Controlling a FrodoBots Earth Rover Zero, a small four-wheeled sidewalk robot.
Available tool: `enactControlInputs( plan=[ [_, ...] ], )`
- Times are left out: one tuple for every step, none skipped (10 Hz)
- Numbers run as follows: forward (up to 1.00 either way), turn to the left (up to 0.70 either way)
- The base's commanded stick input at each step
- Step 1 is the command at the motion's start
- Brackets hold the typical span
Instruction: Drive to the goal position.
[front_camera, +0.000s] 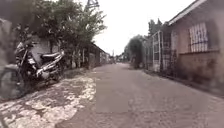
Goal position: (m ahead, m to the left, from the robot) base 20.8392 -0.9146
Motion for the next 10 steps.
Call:
enactControlInputs(
  plan=[
    [0.70, 0.00],
    [0.70, 0.00],
    [0.70, 0.00],
    [0.70, 0.00],
    [0.70, 0.00],
    [0.70, 0.00],
    [0.70, 0.00],
    [0.70, 0.00],
    [0.70, 0.00],
    [0.70, 0.00]
  ],
)
